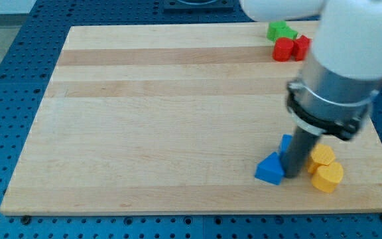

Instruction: Push the blue triangle towards the center of the board

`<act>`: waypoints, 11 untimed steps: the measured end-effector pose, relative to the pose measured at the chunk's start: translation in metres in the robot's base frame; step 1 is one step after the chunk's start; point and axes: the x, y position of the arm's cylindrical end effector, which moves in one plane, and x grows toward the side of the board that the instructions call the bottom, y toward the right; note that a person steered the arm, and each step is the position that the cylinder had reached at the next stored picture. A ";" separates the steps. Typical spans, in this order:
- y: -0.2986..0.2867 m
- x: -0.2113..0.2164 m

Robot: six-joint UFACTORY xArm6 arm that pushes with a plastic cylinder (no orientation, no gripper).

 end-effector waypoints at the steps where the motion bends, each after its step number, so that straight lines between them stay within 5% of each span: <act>1: -0.060 -0.029; 2: -0.089 -0.041; 4: -0.007 -0.030; 6: -0.011 0.037; 8: -0.055 -0.004; 11: -0.197 -0.012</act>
